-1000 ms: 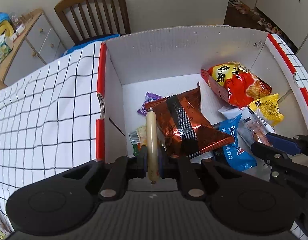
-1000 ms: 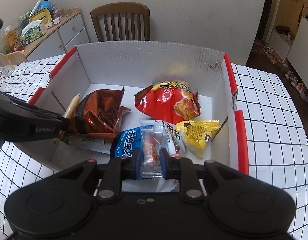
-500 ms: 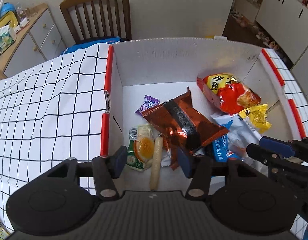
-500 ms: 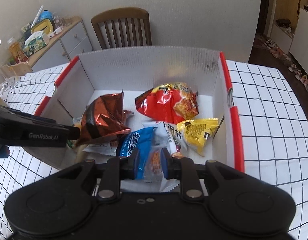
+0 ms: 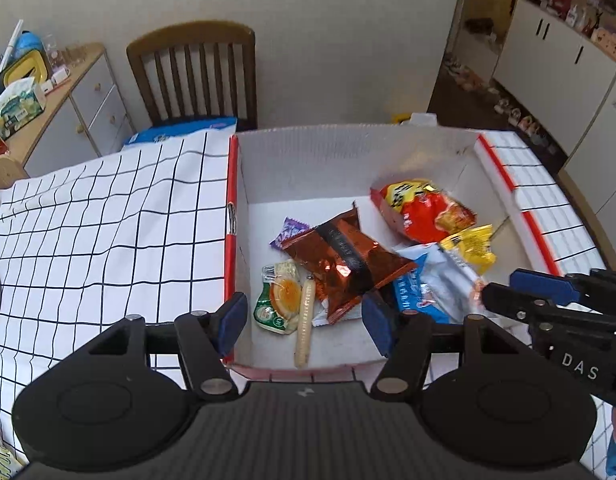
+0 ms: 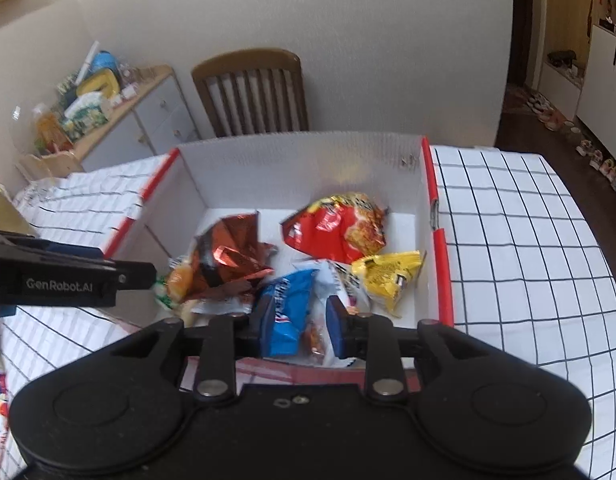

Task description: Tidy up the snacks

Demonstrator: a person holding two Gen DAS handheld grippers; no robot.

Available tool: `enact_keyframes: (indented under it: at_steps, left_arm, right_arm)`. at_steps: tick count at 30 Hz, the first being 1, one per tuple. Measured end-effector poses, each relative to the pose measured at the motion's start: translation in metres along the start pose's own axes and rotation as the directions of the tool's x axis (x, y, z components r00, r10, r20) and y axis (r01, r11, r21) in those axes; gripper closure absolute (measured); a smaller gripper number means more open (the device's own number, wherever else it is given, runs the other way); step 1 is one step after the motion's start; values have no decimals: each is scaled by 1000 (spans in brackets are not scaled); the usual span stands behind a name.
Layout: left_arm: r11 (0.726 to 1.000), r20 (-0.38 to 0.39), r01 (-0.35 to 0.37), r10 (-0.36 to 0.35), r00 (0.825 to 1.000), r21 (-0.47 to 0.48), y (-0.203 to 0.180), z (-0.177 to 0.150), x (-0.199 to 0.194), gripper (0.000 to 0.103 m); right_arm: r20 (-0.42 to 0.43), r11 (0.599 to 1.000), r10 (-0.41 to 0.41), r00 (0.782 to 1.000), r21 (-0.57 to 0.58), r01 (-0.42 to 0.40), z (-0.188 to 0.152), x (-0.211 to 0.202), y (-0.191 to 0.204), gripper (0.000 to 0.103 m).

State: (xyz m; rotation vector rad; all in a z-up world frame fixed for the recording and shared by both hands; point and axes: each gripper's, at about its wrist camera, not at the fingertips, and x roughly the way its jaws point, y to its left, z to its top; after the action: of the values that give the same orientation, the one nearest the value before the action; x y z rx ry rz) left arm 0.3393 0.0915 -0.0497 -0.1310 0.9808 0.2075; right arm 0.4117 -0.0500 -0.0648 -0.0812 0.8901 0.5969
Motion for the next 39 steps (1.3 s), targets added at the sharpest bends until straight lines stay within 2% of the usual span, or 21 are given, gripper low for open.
enact_keyframes:
  at_steps: [3,5,9,10,11,13,19,21,22,33,39]
  left_arm:
    - [1000,29,9,-9,1000,16,-3,-5,-14,35]
    - [999,48,21,-22,999,25,-4,-9,-22,32]
    - [999,79,40,-42,996,29,-3,-17,-39,32]
    - [999,87,42,-44,995,30,-2,-19,-43,31]
    - [999,94,44,-47,994,29,-2,-21,-47,27]
    - [998,113,50,-53,992,23,0,-26,-55,21]
    - [997,172,75,-77,982,17,0,-41,-81,18]
    - [997,194,82,-83,977,12,0,-45,-89,3]
    - [996,207,90,-90,974,10,1,-48,-93,0]
    - [993,285,116,-106,952,-16,1,-69,-130,0]
    - [996,298,87,-81,951,-6,-3,-77,-143,0]
  right_arm:
    - [31,1000,12,999,-21,-12,-1,-12,6,67]
    - [47,999,29,998,-21,-28,-1,-19,8,51]
    - [101,999,-1,995,-36,5,-2,-36,14,30]
    - [121,999,-7,993,-37,12,-3,-42,14,18]
    - [144,999,-12,989,-34,17,-5,-47,14,12]
    - [166,1000,-4,986,-23,8,-7,-56,12,11]
    - [211,1000,21,977,1,-22,-12,-81,12,3]
    - [226,999,30,974,4,-32,-14,-89,13,1]
    - [234,1000,30,972,1,-31,-15,-94,14,1]
    - [299,1000,23,954,-18,-18,-34,-130,27,0]
    - [324,1000,7,946,-24,1,-45,-146,32,0]
